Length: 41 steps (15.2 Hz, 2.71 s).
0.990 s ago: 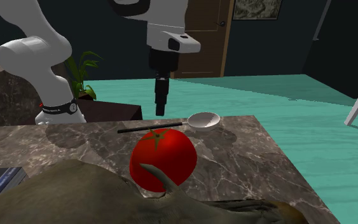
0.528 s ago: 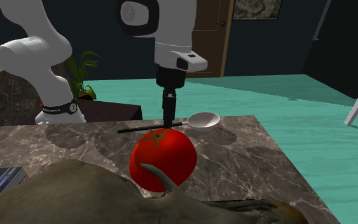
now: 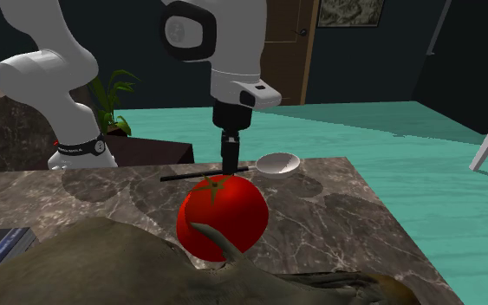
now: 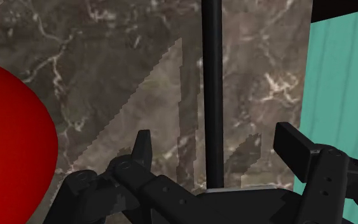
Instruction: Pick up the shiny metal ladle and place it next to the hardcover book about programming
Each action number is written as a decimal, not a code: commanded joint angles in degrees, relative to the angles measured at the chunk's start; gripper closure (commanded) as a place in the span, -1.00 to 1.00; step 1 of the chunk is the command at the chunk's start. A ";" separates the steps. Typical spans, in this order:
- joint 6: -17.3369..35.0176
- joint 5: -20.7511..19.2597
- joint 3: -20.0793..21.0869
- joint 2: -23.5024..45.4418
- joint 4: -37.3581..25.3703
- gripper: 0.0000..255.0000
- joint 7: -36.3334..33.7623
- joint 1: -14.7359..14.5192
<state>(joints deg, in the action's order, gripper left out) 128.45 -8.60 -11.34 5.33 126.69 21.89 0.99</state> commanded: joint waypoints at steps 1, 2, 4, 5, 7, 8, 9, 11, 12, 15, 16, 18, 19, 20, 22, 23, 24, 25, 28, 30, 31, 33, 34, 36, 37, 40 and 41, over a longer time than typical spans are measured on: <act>0.02 0.00 0.00 0.01 0.01 -1.00 0.00 0.00; 0.01 0.00 0.00 0.01 0.00 -1.00 0.00 0.00; 0.01 0.00 0.00 0.01 0.00 1.00 0.00 0.00; 0.01 0.00 0.00 0.01 0.00 1.00 0.00 0.00; 0.01 -0.01 -0.01 -0.04 0.05 1.00 0.02 0.01; -0.01 0.01 -0.01 0.02 -0.03 1.00 0.03 0.01; -0.01 0.00 0.00 0.01 -0.03 1.00 0.01 0.01; -0.02 0.00 -0.01 -0.03 0.01 1.00 0.02 0.01; 0.02 0.00 0.00 0.01 0.01 1.00 0.00 0.01; -2.19 -0.08 0.02 -1.37 -0.85 1.00 0.14 -0.06; -2.94 -0.10 0.03 -1.81 -1.16 1.00 0.18 -0.08; -4.42 -0.14 0.05 -2.65 -1.81 1.00 0.28 -0.13; -5.17 -0.16 0.07 -3.05 -2.16 1.00 0.33 -0.15; -5.91 -0.18 0.08 -3.44 -2.52 1.00 0.38 -0.17; -7.40 -0.20 0.11 -4.19 -3.27 1.00 0.49 -0.21; -8.15 -0.21 0.13 -4.55 -3.66 1.00 0.54 -0.22; -8.89 -0.22 0.14 -4.89 -4.07 1.00 0.60 -0.24; -9.64 -0.23 0.16 -5.23 -4.49 1.00 0.66 -0.26; -11.88 -0.24 0.22 -6.16 -5.82 1.00 0.84 -0.32; -13.38 -0.24 0.26 -6.72 -6.77 1.00 0.96 -0.35; -14.13 -0.24 0.28 -6.98 -7.26 1.00 1.02 -0.37; -15.57 -0.24 0.32 -7.45 -8.24 1.00 1.15 -0.40; -15.19 -0.68 -0.16 -9.04 -6.40 1.00 1.83 0.07; -14.55 -1.64 -1.15 -12.14 -2.93 1.00 3.25 1.06; -14.28 -2.15 -1.67 -13.66 -1.29 1.00 3.98 1.59; -13.69 -3.83 -3.34 -18.08 3.24 1.00 6.29 3.28; -13.55 -4.44 -3.93 -19.51 4.62 1.00 7.10 3.90</act>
<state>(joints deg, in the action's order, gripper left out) 115.13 -12.51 -14.70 -12.88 130.41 28.07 4.32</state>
